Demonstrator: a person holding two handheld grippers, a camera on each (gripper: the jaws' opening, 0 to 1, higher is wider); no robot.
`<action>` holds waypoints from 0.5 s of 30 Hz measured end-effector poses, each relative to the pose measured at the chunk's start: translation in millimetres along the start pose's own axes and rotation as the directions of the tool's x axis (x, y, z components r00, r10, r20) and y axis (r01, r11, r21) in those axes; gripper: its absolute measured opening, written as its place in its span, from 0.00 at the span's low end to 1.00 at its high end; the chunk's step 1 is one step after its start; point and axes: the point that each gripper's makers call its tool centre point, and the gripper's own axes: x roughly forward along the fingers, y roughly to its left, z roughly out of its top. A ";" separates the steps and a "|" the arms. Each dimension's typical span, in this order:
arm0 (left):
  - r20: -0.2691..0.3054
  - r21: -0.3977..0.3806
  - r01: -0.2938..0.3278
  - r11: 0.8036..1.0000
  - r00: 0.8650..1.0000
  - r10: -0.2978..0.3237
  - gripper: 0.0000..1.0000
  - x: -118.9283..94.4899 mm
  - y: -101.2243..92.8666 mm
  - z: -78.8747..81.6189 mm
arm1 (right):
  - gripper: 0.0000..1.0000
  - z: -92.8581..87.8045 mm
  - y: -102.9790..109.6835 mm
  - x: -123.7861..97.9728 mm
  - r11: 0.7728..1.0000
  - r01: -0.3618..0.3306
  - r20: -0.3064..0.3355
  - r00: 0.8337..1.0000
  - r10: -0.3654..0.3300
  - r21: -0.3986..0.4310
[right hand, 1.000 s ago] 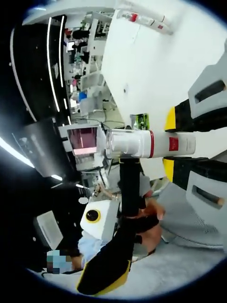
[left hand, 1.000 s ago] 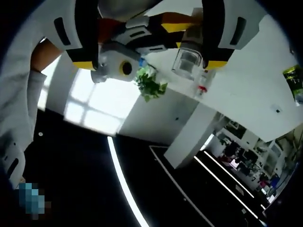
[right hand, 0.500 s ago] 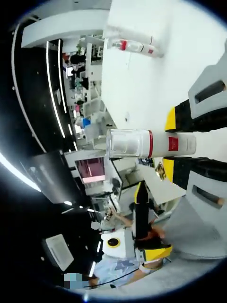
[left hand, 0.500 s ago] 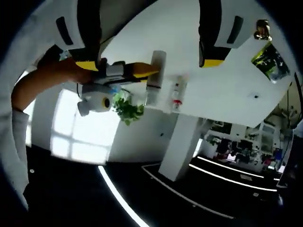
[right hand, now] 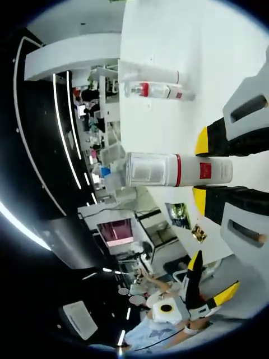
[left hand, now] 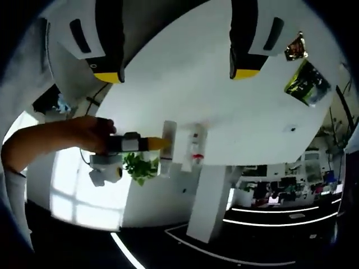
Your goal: Arrange the skincare products in the storage area until every visible bottle or jar stands upright without overlapping.
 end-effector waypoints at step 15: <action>-0.142 0.134 -0.076 0.988 0.985 0.095 0.45 4.2 15.4 -30.1 | 0.11 -12.3 -111.5 14.6 0.973 0.229 0.007 0.973 -0.229 -0.006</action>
